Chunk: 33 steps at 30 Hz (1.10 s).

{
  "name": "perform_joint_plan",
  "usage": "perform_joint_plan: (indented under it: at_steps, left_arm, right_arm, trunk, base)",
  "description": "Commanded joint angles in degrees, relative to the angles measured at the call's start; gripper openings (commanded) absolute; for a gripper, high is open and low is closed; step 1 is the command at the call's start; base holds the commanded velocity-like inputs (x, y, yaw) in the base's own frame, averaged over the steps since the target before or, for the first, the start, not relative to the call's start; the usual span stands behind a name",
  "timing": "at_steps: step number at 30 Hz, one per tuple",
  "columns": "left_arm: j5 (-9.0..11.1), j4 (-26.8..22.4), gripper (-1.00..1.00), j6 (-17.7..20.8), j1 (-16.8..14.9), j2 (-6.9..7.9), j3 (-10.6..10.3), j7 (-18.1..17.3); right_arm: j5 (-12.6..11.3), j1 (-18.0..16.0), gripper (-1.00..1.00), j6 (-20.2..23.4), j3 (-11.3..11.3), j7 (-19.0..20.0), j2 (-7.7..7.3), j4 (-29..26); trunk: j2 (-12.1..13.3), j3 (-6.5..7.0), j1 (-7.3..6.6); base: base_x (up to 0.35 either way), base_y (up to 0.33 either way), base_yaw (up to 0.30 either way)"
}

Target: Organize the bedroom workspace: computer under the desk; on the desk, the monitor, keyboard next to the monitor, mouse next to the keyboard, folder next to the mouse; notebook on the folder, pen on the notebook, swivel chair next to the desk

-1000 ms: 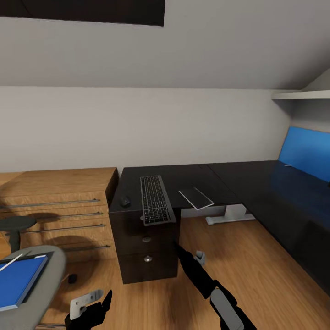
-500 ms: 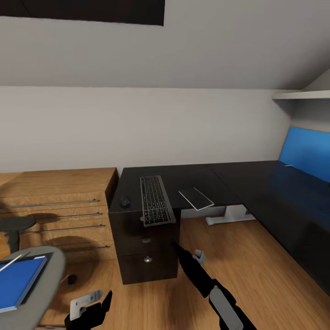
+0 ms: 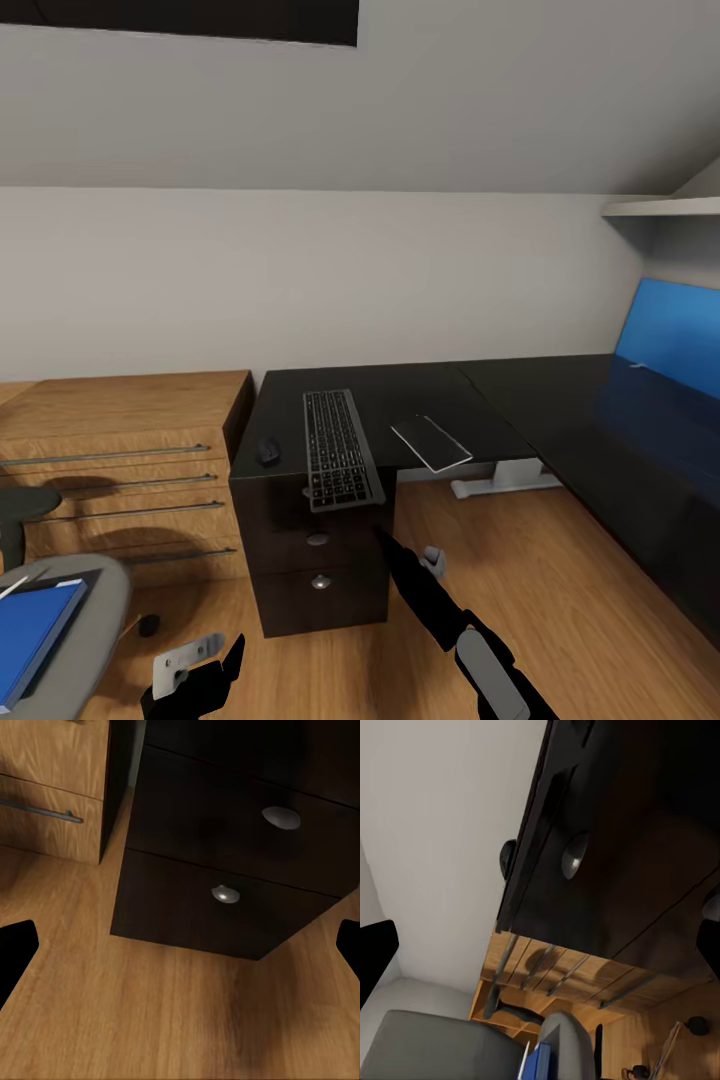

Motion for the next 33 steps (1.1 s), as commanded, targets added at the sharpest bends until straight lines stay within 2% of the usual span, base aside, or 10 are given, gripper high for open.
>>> perform_joint_plan:
  at_steps: [1,6,10,13,15,33]
  left_arm:
    - [0.6,-0.1,1.0,0.3,0.0,-0.03,0.0,0.2]
    - [0.6,-0.1,1.0,0.3,0.0,-0.03,0.0,0.2]
    - [0.6,-0.1,1.0,0.3,0.0,-0.03,0.0,0.2]
    - [0.6,-0.1,1.0,0.3,0.0,-0.03,0.0,0.2]
    - [0.6,-0.1,1.0,0.3,0.0,-0.03,0.0,0.2]
    - [0.6,-0.1,1.0,0.4,0.0,0.01,0.1,0.2]
  right_arm:
    - [-0.6,0.0,1.0,0.4,0.0,-0.3,0.01,0.0]
    - [-0.6,0.0,1.0,0.4,0.0,-4.3,0.38,0.1]
    - [-0.5,0.0,1.0,0.3,0.1,-5.0,1.1,0.1]
    - [-0.4,-0.1,1.0,0.2,0.1,-5.2,2.57,0.2]
    - [-0.4,-0.1,1.0,0.2,0.2,-5.3,2.87,0.2]
    - [-0.4,0.0,1.0,0.1,0.2,-4.8,2.85,-0.3]
  trunk:
    - [0.0,-0.05,0.02]
    - [0.0,-0.05,0.02]
    - [0.0,-0.05,0.02]
    - [0.0,-0.05,0.02]
    - [0.0,-0.05,0.02]
    - [0.0,-0.05,0.02]
  base:
    - [0.141,0.0,0.0]
    - [0.04,0.0,0.0]
    - [0.005,0.0,0.0]
    - [0.001,0.0,0.0]
    - [0.0,0.0,0.0]
    - [0.0,0.0,0.0]
